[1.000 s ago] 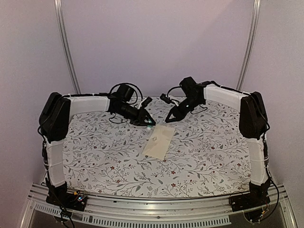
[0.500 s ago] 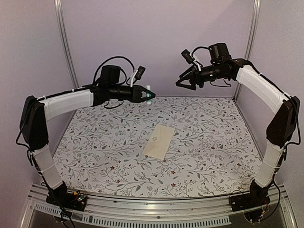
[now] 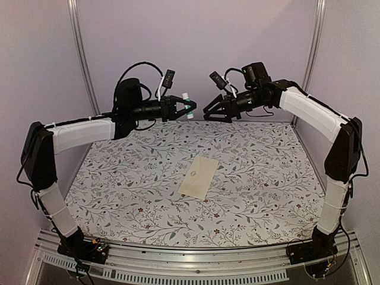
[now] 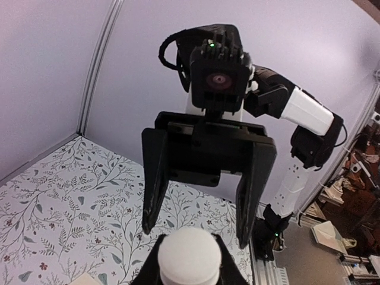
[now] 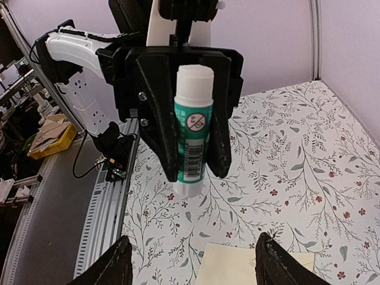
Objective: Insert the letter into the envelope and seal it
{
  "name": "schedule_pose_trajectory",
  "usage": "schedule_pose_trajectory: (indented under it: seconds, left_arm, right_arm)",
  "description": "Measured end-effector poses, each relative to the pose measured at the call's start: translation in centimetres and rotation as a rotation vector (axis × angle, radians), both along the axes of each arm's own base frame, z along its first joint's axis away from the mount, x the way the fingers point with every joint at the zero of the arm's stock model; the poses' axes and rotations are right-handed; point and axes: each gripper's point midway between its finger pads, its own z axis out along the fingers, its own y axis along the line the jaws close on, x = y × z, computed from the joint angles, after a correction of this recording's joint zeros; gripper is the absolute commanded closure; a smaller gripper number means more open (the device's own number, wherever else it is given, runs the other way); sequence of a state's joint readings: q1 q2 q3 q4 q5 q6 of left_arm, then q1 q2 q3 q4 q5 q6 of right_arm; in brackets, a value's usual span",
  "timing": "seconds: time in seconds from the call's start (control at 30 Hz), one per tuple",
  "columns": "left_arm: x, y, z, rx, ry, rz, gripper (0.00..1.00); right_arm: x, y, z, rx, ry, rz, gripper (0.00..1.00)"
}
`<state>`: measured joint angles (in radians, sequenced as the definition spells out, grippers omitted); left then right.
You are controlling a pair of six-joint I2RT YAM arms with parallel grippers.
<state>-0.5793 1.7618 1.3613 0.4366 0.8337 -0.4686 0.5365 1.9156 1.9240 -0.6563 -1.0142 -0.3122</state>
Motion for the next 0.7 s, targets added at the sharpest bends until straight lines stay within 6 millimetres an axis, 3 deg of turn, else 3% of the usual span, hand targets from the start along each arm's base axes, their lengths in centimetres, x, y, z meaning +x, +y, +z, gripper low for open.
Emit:
schedule_pose_trajectory:
  seconds: [0.23,0.53,0.7]
  left_arm:
    - [-2.2,-0.9,1.8,-0.053,-0.047,-0.099,1.00]
    - [-2.8,-1.2,2.0,-0.059,-0.047,-0.128,1.00]
    - [-2.9,-1.4,2.0,-0.059,-0.046,-0.129,1.00]
  right_arm:
    - [-1.5,2.7,-0.6,0.031,0.072,0.078,0.36]
    - [-2.0,3.2,0.2,0.066,0.120,0.105,0.53]
    - [-2.3,3.3,0.5,0.077,0.130,0.120,0.57]
